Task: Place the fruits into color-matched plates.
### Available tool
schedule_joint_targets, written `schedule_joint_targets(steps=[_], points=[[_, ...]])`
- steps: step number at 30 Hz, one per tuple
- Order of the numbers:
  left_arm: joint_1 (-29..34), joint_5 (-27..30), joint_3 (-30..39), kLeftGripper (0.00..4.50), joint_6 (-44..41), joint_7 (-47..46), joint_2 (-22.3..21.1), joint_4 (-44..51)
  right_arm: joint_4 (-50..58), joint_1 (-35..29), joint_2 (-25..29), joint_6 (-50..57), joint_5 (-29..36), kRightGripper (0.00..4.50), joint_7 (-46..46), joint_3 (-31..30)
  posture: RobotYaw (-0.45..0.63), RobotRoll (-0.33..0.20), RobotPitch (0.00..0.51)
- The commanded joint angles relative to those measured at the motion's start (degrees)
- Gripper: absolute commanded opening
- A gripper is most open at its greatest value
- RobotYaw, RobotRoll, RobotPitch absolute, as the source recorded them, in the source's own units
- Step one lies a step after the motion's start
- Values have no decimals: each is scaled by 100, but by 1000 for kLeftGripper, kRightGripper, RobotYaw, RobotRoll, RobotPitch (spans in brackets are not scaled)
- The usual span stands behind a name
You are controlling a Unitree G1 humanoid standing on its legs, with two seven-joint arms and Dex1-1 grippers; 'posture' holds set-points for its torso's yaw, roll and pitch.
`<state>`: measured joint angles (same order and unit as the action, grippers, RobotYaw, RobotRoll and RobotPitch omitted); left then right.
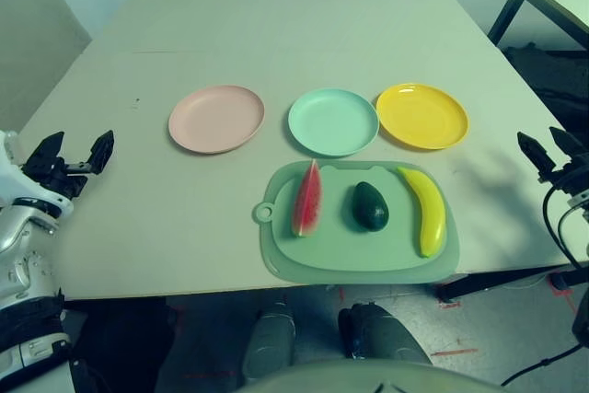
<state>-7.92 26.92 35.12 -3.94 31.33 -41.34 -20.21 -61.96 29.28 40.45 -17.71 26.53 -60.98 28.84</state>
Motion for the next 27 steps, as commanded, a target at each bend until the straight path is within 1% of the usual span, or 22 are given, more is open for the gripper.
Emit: schedule_joint_targets(steps=[1,10,14,17,18,19,20,21,25,27], points=[[-6,-42,18,4470,33,43,-38,-92,-11,15,10,12,-6,4500,1,26,41,0,97],[-31,-7,44,4470,50,127,-68,-113,-45,83,60,16,-13,4500,-16,29,38,0,86],[-23,87,21,4470,33,445,-123,-106,-51,81,113,4,-19,4500,-69,32,34,0,81],[71,437,-48,4470,-158,1187,-165,165,-67,85,158,4,-21,4500,-115,33,34,0,77],[140,762,-55,4470,-288,1671,-164,440,-60,81,176,0,-33,4500,-169,13,33,0,77],[202,1211,-27,4470,-578,2159,-184,763,-45,72,200,-6,-55,4500,-253,-20,32,0,76],[254,1538,-31,4470,-836,2542,-235,1014,-32,66,224,-6,-75,4500,-340,-53,31,0,76],[324,1664,-147,4470,-1000,2946,-354,1222,-15,64,252,2,-96,4500,-436,-87,32,0,74],[504,1633,-766,4470,-1359,4042,-839,1762,85,87,352,60,-162,4500,-865,-225,28,0,72],[500,1581,-1113,4470,-1413,4559,-1057,1968,231,89,433,68,-266,4500,-1295,-431,18,0,71]])
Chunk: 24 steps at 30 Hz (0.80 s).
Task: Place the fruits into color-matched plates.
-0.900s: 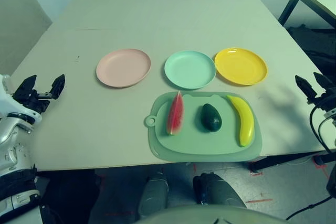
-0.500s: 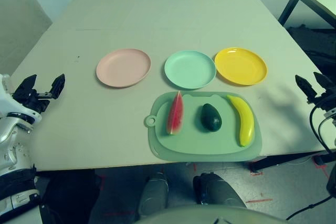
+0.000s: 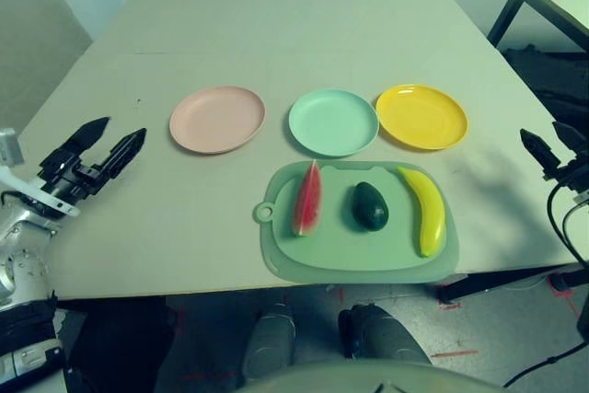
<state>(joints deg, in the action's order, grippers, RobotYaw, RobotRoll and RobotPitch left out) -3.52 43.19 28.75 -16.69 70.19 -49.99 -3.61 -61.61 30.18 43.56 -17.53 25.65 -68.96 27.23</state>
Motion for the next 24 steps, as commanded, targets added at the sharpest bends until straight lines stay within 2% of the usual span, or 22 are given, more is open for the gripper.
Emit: schedule_joint_targets(steps=[1,6,11,15,21,24], points=[[25,-54,-617,4470,-161,904,-285,387,291,4,184,76,-251,4500,-755,-414,6,0,70],[-222,-105,-989,4470,-86,1612,-544,651,968,28,812,165,-870,4500,-1974,-1354,-37,0,70],[-381,-149,-1114,4470,-10,1962,-647,725,1889,476,1524,-8,-1626,4500,-2260,-2176,-63,0,69],[-540,-214,-1167,4470,14,2103,-703,608,2933,687,1881,25,-1400,4500,-2352,-2859,-80,0,73],[-773,-313,-1243,4470,4,2180,-710,451,4147,1353,2080,-623,-1563,4500,-2354,-4215,-75,0,80],[-830,-342,-1262,4470,-25,2185,-703,439,4225,1913,1814,-1197,-1701,4500,-2354,-4903,-66,0,84]])
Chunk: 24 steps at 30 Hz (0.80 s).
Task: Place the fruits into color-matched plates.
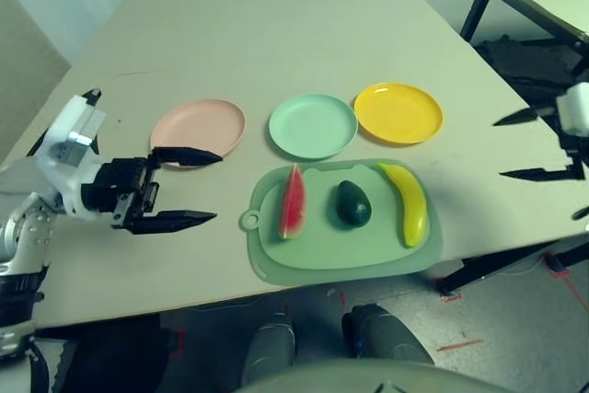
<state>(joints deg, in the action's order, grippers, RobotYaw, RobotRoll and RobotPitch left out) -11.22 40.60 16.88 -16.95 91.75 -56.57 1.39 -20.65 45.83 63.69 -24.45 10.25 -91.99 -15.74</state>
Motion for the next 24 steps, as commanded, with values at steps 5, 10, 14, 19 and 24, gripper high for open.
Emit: schedule_joint_targets(steps=[5,10,14,19,24], points=[[-33,-84,-90,4470,-80,38,-91,42,-29,1123,-487,-1756,-611,4500,-51,-1613,-39,0,98],[80,-78,-65,4470,-103,2,-89,150,-46,1409,-461,-2409,-497,4500,-51,-2472,-26,0,107],[143,-95,-61,4470,-93,-73,-45,207,220,1346,-241,-2450,-216,4500,-51,-2984,-21,0,107],[284,-95,-91,4470,-59,-192,43,357,318,1201,-348,-2353,-230,4500,-51,-3153,-13,0,110],[347,-80,-94,4470,-81,-210,39,458,250,1106,-828,-2154,-487,4500,-51,-2997,-2,0,110]])
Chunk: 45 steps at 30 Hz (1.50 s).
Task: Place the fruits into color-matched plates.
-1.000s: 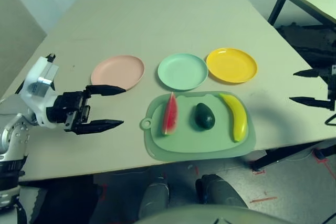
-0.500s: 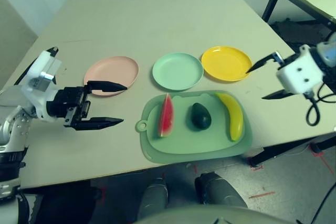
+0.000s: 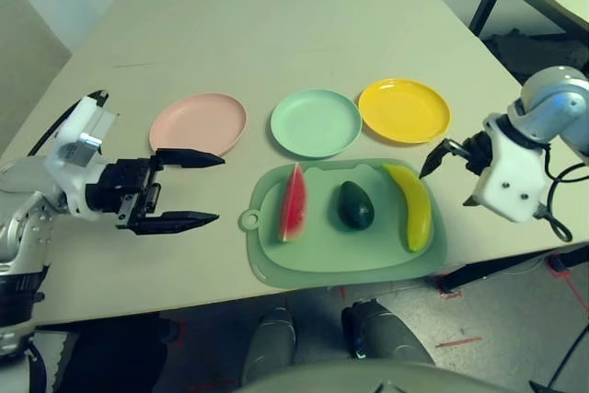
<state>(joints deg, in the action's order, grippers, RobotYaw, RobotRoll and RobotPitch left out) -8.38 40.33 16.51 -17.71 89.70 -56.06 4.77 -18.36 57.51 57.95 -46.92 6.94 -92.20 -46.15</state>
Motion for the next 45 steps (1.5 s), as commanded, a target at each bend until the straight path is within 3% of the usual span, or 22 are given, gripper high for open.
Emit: schedule_joint_targets(steps=[1,7,18,21,28,37,45], points=[[65,-51,-55,4470,-8,-4,-17,124,-15,-75,-358,100,-225,4500,-30,80,-1,0,110],[73,-38,-44,4470,-19,-18,-24,182,-139,-177,-764,227,-584,4500,-30,188,9,0,109],[75,-12,-4,4470,-50,-18,-78,249,-548,-460,-811,-80,-1461,4500,-29,60,22,0,111],[72,-10,-16,4500,-44,10,-86,261,-686,-505,-951,-81,-1759,3917,95,191,24,0,112],[23,-133,-141,4500,-245,-177,-179,344,-1024,-433,-1173,2,-2126,1735,295,474,11,0,110],[-198,-274,-417,4500,-693,-546,-362,513,-1121,-300,-1239,86,-2066,1699,208,650,-5,0,110],[-226,-328,-436,4500,-871,-683,-429,497,-1550,587,-1504,798,-1721,1699,-30,867,-6,0,109]])
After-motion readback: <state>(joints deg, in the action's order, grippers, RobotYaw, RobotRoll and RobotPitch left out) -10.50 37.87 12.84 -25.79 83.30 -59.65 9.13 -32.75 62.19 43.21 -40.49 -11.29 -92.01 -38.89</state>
